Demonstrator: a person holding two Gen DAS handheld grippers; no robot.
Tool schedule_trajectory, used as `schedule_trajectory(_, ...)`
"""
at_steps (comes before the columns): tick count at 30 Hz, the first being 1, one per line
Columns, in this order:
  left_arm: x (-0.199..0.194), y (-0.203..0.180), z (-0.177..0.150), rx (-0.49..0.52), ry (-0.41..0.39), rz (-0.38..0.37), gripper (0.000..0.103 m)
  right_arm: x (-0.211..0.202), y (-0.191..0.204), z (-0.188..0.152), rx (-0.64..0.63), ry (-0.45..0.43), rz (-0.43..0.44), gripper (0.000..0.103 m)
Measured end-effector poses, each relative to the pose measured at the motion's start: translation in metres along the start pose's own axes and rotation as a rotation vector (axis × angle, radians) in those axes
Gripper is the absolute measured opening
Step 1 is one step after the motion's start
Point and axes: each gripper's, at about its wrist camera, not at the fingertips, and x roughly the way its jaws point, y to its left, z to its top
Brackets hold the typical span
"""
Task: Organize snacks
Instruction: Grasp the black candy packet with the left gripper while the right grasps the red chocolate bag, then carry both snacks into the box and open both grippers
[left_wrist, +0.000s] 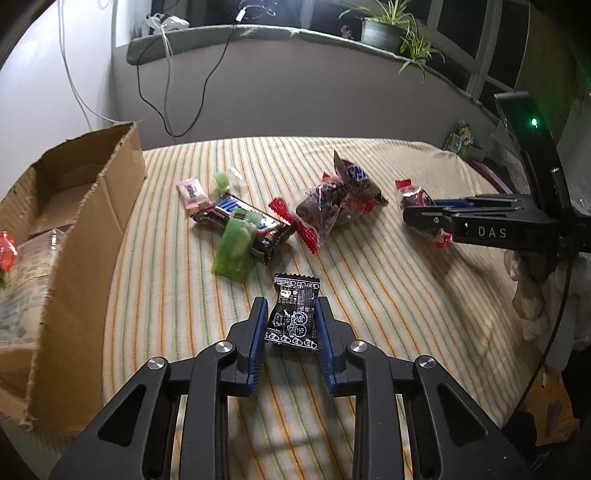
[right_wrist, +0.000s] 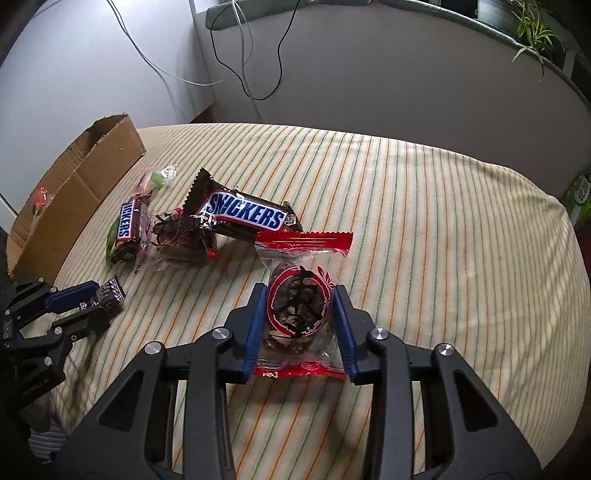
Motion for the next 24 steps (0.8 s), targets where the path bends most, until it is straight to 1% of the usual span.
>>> schedule_trajectory(5, -0.016, 0.008, 0.004, -0.026, -0.039, -0.003, 0.024, -0.017, 0.002, 0.0, -0.006, -0.03, -0.001, 0.036)
schedule_trajectory(10, -0.035, 0.017, 0.008, -0.042, -0.09, 0.004, 0.024, -0.037, 0.011, 0.009, -0.021, -0.074, 0.012, 0.036)
schedule_trajectory(16, -0.058, 0.042, 0.017, -0.077, -0.15, 0.042, 0.024, -0.051, 0.039, 0.026, -0.072, -0.117, 0.044, 0.036)
schedule_trajectory(24, -0.081, 0.084, 0.026, -0.142, -0.209, 0.111, 0.024, -0.049, 0.086, 0.053, -0.146, -0.151, 0.095, 0.036)
